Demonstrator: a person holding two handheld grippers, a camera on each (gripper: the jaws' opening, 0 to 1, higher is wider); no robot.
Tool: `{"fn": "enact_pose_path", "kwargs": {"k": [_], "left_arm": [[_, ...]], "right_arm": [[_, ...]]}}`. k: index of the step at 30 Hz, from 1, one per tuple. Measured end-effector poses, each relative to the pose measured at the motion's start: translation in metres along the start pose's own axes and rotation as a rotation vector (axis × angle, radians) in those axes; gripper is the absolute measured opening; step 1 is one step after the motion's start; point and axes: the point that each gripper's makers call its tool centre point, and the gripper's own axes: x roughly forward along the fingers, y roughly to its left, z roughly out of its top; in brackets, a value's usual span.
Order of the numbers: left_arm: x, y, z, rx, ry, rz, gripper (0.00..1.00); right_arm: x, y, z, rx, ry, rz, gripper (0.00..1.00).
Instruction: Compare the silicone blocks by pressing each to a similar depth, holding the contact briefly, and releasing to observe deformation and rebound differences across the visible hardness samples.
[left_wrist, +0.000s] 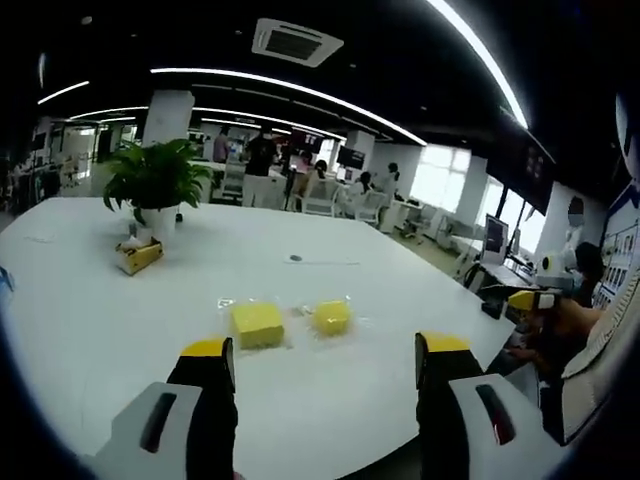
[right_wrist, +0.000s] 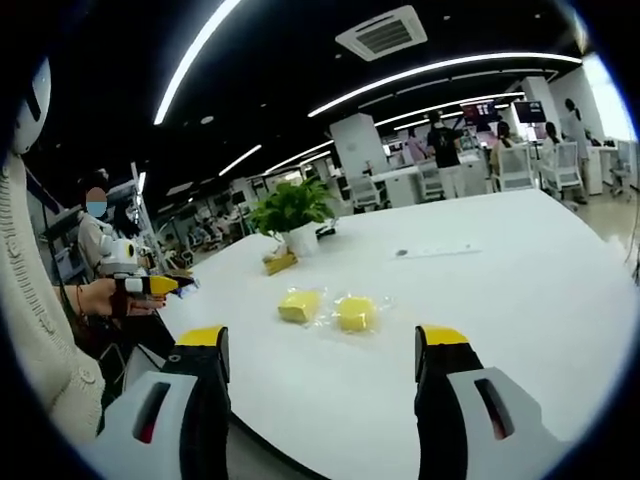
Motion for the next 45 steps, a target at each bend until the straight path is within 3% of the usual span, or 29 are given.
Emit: {"fn": "enact_pose_path", "kwargs": {"k": [9, 19, 26, 30, 34, 36, 45], "left_arm": [[0.009, -0.012, 0.014, -0.196, -0.040, -0.059, 0.65], [0.027, -0.013, 0.048, -0.457, -0.134, -0.131, 0.64], [0.056, -0.010, 0.057, -0.436, -0.091, -0.147, 0.62], [0.079, -0.020, 0.062, -0.418, -0.057, -0.168, 0.61], [0.102, -0.033, 0.070, -0.491, -0.050, -0.214, 0.59], [0.113, -0.036, 0.071, -0.484, -0.043, -0.216, 0.59], [0.168, -0.042, 0.055, -0.437, 0.067, -0.227, 0.63]], "right_arm": [[0.000, 0.003, 0.001, 0.011, -0.003, -0.007, 0.70], [0.003, -0.004, -0.001, 0.022, 0.006, -0.008, 0.69], [0.007, -0.013, 0.001, 0.028, 0.009, -0.007, 0.68], [0.011, -0.018, 0.000, 0.033, 0.018, 0.000, 0.68], [0.014, -0.022, -0.001, 0.041, 0.023, 0.002, 0.67], [0.016, -0.024, -0.003, 0.045, 0.030, 0.003, 0.67], [0.020, -0.031, -0.008, 0.058, 0.035, 0.013, 0.63]]}}
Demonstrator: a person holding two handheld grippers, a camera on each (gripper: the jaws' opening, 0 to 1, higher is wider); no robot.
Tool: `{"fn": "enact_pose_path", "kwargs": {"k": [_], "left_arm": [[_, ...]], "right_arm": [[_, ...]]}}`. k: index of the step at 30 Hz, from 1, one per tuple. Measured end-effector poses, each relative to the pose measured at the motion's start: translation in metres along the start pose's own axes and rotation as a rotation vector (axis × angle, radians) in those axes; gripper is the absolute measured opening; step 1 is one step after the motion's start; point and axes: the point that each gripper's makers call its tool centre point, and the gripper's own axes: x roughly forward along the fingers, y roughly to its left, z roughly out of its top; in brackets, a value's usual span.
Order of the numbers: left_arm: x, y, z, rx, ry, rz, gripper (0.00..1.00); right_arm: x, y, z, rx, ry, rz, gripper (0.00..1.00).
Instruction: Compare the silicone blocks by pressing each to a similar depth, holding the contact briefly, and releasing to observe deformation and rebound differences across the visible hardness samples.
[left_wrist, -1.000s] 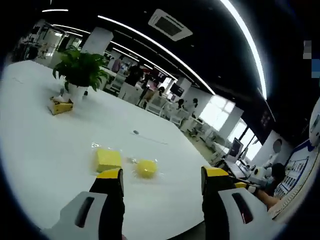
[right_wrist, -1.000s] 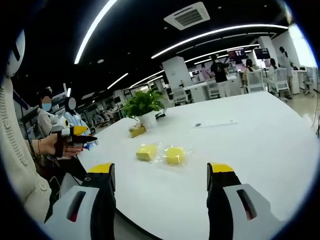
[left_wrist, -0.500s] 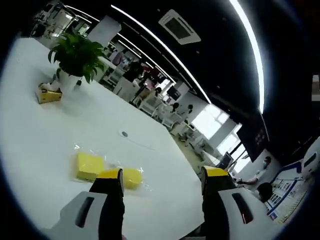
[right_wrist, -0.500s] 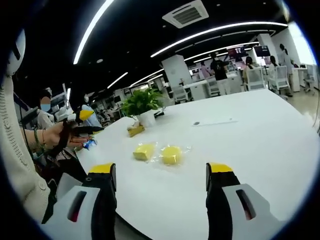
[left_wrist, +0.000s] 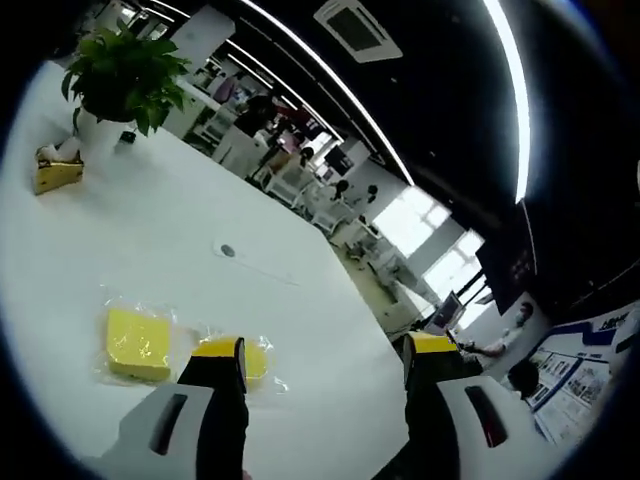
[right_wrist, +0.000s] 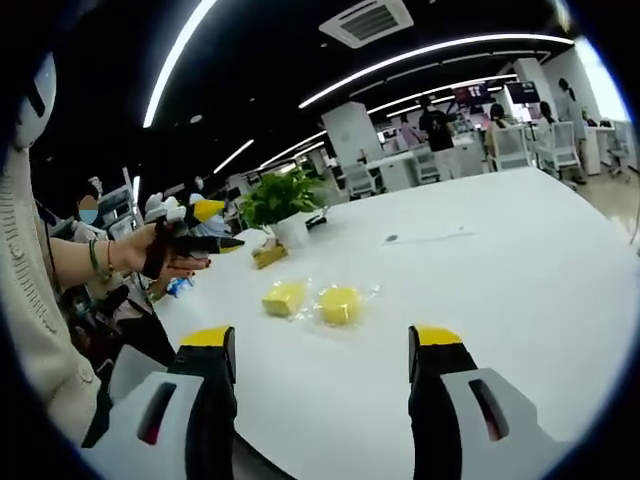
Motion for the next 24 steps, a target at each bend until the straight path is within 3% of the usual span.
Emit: {"fn": "enact_pose_path", "kwargs": {"k": [5, 9, 11, 15, 19, 24], "left_arm": [[0.023, 0.018, -0.006, -0.003, 0.050, 0.017, 0.63], [0.040, 0.032, -0.010, -0.095, 0.066, 0.025, 0.66], [0.047, 0.036, -0.010, -0.083, 0.068, 0.020, 0.68], [0.062, 0.057, -0.016, -0.093, 0.102, 0.072, 0.66], [0.077, 0.088, -0.025, -0.209, 0.119, 0.145, 0.65], [0.092, 0.112, -0.034, -0.245, 0.145, 0.183, 0.64]], "right_arm": [[0.002, 0.000, 0.006, -0.002, -0.038, 0.014, 0.68], [0.005, -0.004, 0.002, 0.009, -0.014, 0.009, 0.69], [0.005, -0.006, 0.000, 0.008, -0.005, 0.007, 0.69], [0.008, -0.010, -0.007, 0.019, 0.025, -0.002, 0.68], [0.010, -0.014, -0.011, 0.031, 0.037, -0.010, 0.67], [0.013, -0.019, -0.015, 0.041, 0.050, -0.018, 0.67]]}}
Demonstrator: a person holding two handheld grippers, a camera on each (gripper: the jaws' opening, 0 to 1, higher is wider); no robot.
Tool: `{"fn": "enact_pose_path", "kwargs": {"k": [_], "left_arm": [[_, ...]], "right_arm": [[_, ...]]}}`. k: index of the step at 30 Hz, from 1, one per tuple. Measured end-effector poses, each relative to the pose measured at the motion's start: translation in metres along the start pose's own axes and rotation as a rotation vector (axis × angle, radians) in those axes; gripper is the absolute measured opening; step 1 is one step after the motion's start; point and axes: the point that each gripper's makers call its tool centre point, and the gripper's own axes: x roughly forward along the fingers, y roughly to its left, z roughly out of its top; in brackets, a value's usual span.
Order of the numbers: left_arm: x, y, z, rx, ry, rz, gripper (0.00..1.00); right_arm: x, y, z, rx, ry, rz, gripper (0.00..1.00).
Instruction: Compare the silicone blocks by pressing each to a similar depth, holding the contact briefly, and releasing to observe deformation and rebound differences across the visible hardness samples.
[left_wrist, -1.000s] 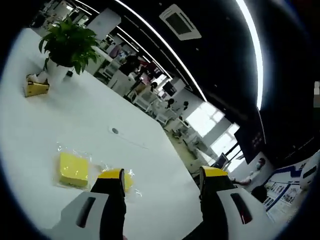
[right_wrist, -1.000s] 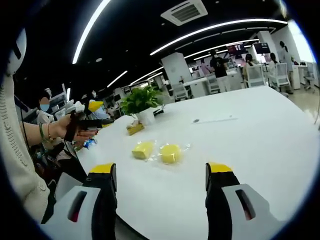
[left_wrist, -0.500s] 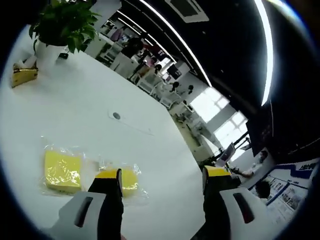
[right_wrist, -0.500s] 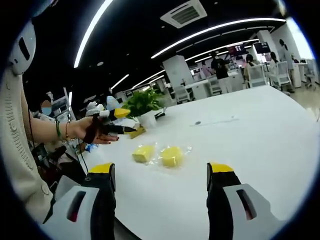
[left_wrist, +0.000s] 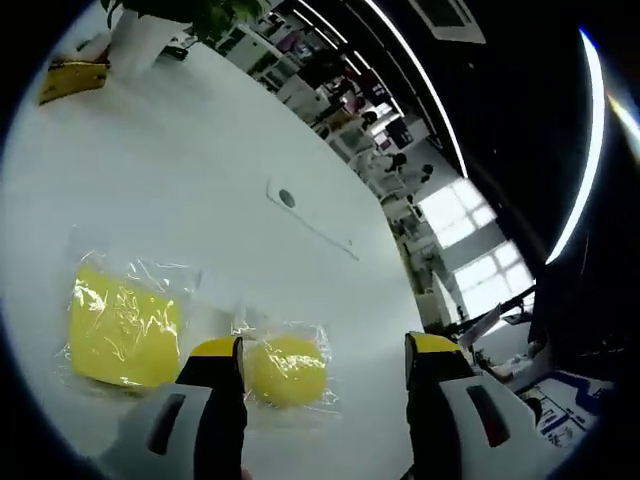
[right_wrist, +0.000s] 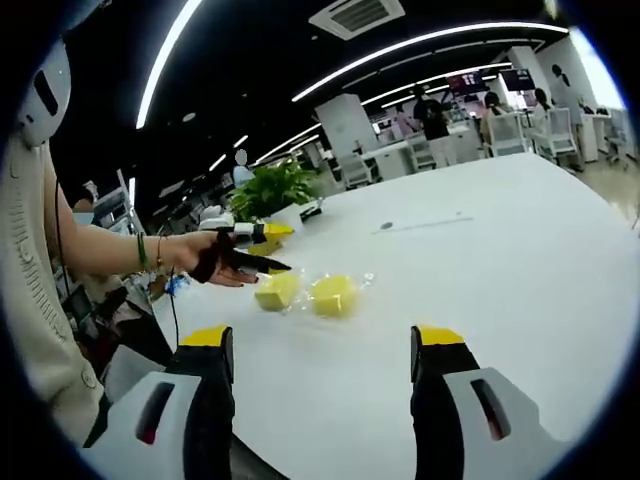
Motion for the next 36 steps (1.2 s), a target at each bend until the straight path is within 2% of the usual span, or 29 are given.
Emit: {"fn": "enact_pose_path", "kwargs": {"k": [3, 7, 10, 11, 13, 16, 23, 24, 26, 33, 36], "left_arm": [[0.007, 0.010, 0.002, -0.019, 0.000, 0.023, 0.64], [0.015, 0.024, 0.003, -0.087, -0.007, 0.055, 0.65], [0.020, 0.036, 0.000, -0.196, -0.001, 0.086, 0.67], [0.023, 0.036, 0.002, -0.246, -0.014, 0.067, 0.66], [0.026, 0.036, 0.003, -0.295, -0.014, 0.055, 0.65], [0.033, 0.037, 0.005, -0.285, -0.017, 0.061, 0.63], [0.049, 0.041, -0.004, -0.270, 0.021, 0.066, 0.59], [0.050, 0.043, -0.009, -0.304, 0.041, 0.070, 0.55], [0.053, 0.046, -0.011, -0.331, 0.034, 0.074, 0.48], [0.061, 0.049, -0.015, -0.300, 0.057, 0.072, 0.34], [0.063, 0.054, -0.017, -0.289, 0.072, 0.091, 0.27]], "right_arm": [[0.002, -0.004, -0.004, 0.004, 0.014, -0.005, 0.66], [0.004, -0.008, -0.006, 0.009, 0.025, -0.010, 0.65], [0.006, -0.010, -0.008, 0.009, 0.033, -0.015, 0.65], [0.006, -0.011, -0.008, 0.009, 0.036, -0.017, 0.65], [0.008, -0.012, -0.009, 0.014, 0.038, -0.018, 0.64], [0.009, -0.013, -0.011, 0.017, 0.045, -0.020, 0.64], [0.011, -0.015, -0.014, 0.022, 0.059, -0.021, 0.63], [0.011, -0.015, -0.014, 0.023, 0.060, -0.021, 0.63], [0.011, -0.016, -0.014, 0.030, 0.056, -0.021, 0.63], [0.011, -0.020, -0.014, 0.035, 0.059, -0.030, 0.62], [0.012, -0.021, -0.014, 0.035, 0.060, -0.031, 0.61]]}}
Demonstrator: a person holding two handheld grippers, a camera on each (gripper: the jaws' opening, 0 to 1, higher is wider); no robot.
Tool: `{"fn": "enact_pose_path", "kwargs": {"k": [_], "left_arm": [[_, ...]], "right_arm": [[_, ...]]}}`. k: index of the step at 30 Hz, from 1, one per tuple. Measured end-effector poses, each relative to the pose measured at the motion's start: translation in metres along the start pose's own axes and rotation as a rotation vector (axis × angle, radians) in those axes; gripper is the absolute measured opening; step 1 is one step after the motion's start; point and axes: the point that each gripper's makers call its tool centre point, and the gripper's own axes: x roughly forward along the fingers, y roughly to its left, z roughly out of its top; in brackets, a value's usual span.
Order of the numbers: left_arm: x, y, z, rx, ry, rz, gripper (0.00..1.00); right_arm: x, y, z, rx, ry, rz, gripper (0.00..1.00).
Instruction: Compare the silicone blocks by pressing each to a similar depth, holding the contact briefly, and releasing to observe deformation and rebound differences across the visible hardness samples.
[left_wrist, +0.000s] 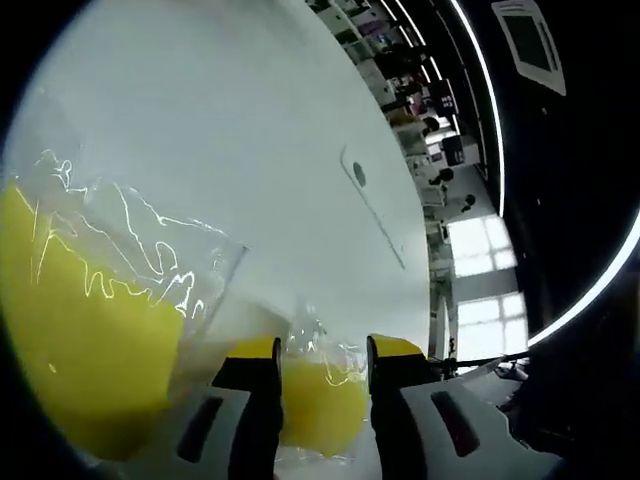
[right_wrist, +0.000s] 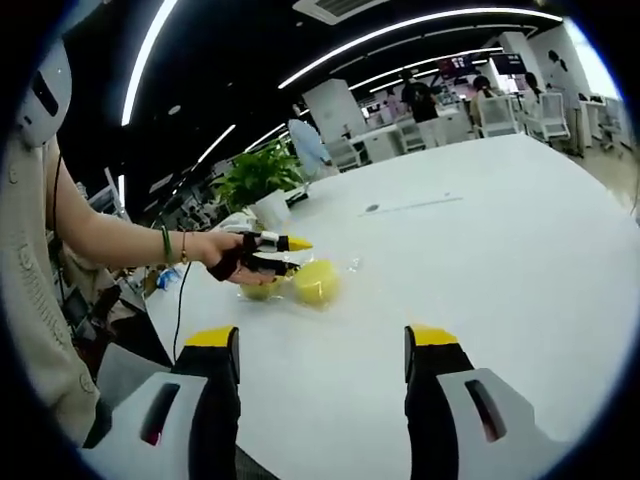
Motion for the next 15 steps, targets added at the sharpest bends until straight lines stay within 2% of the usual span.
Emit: {"fn": "enact_pose_path", "kwargs": {"k": [6, 9, 15], "left_arm": [[0.0004, 0.0072, -0.0023, -0.005, 0.016, 0.032, 0.12], [0.0005, 0.0057, -0.0033, -0.007, 0.022, 0.028, 0.12], [0.0034, 0.0040, -0.0065, 0.056, 0.043, 0.037, 0.10]], "right_arm": [[0.0007, -0.0003, -0.0013, 0.008, 0.002, 0.001, 0.60], [0.0004, -0.0019, -0.0030, 0.012, 0.003, -0.004, 0.60], [0.0017, -0.0038, -0.0034, 0.016, 0.006, -0.011, 0.57]]}}
